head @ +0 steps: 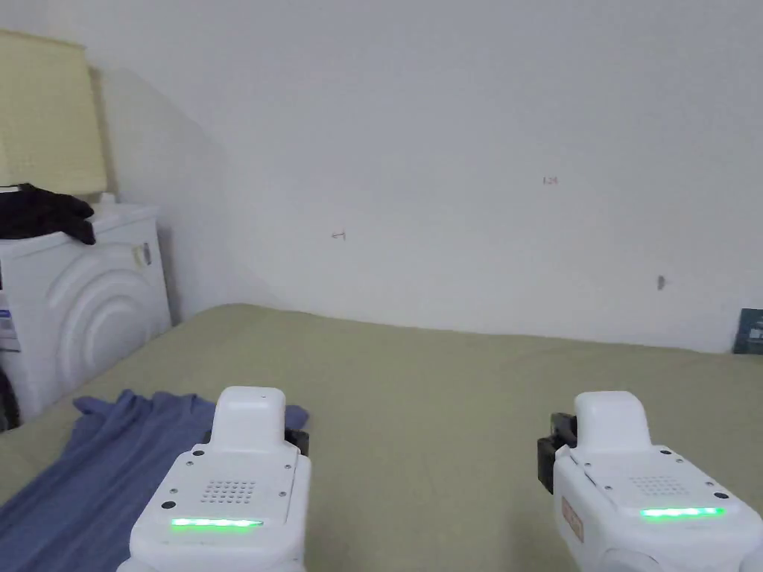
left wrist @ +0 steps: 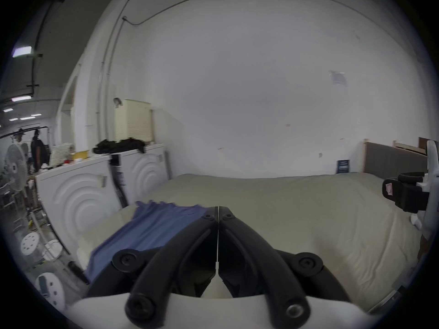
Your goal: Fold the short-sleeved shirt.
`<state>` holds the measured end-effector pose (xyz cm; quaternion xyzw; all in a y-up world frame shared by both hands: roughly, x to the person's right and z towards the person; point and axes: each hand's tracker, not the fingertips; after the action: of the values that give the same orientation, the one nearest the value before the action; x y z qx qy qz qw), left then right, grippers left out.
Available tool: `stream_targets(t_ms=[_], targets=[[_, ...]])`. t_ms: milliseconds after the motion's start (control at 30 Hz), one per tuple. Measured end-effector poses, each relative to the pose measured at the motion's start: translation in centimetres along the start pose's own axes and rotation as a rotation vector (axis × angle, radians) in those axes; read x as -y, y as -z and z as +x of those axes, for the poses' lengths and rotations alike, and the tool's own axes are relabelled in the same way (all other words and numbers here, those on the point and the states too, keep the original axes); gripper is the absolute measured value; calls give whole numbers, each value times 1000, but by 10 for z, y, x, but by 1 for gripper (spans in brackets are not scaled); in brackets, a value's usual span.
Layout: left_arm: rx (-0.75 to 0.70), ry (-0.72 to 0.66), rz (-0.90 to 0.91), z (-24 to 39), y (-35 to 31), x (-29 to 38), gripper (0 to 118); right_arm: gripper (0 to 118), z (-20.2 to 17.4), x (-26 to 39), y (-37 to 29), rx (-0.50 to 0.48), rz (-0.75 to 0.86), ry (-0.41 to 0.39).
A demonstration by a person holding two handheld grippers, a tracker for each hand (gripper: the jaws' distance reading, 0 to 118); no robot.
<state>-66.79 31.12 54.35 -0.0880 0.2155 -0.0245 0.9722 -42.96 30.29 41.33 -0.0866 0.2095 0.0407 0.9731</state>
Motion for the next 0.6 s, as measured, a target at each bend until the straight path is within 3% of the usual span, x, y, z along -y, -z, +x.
stream_targets(t_ms=[267, 433, 600], targets=[[-349, -30, -55, -112, -70, 23, 0, 1, -139, -6, 7, -365, 5, -44], [-405, -73, -65, -145, -97, 34, 0, 1, -171, 0, 6, -435, -27, -42], [-367, -76, -68, -143, -93, 38, 0, 1, -173, 5, 8, -441, -42, -46]])
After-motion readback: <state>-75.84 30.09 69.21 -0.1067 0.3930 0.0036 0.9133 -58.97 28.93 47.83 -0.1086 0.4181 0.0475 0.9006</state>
